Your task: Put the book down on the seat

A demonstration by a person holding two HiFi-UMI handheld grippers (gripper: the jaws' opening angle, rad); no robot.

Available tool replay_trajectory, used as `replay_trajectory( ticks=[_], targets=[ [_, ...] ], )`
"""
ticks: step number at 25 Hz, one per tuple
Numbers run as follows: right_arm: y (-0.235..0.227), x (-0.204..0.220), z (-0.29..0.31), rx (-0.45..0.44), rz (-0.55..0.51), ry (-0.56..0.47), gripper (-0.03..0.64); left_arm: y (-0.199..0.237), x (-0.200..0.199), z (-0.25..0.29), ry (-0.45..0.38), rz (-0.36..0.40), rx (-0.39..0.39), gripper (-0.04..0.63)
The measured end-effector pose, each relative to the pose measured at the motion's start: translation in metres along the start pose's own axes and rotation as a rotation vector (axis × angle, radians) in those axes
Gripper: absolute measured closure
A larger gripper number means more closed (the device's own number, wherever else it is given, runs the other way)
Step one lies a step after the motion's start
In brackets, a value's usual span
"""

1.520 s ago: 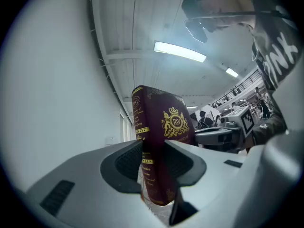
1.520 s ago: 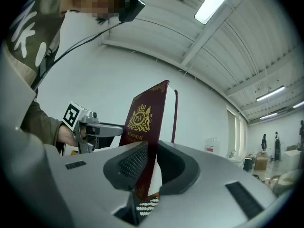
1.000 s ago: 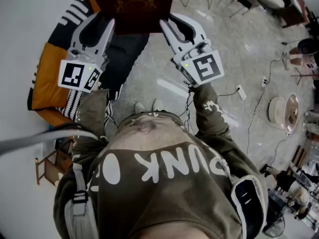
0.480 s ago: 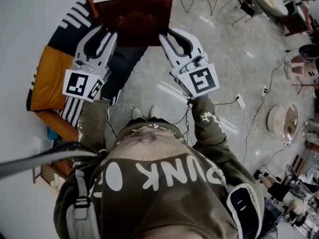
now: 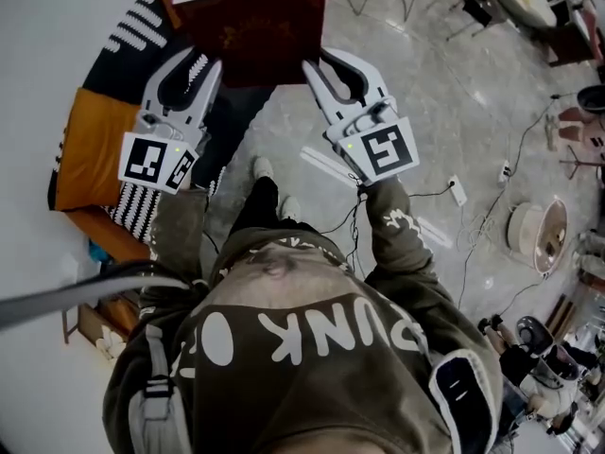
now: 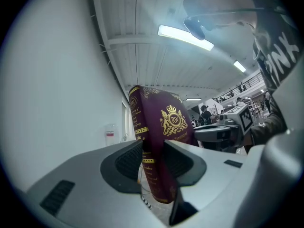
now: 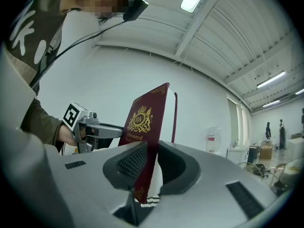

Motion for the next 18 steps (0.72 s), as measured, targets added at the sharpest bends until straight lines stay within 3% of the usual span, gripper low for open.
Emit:
replay_trajectory(
  ticks=[14,18],
  targets=[
    [-0.067,0.045,0.100,0.025,0.006,0.054,0.535,0.101,0.041,0.075,-0.006,-0.050,-0.002,0.472],
    [-0.083,0.076,0.162,0.032,0.007,0.051,0.535,0.166,0.070,0.095,-0.001,-0.073,0.000,0.472]
  ],
)
Point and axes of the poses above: the fingertips, and each gripper's own axes: z forward along the fingers, y to its left, x out of its underside, the point moved 3 cm from there along -z, backward along the fingers, and after that the axes turned 12 degrees about -y, right-handed, at the moved point
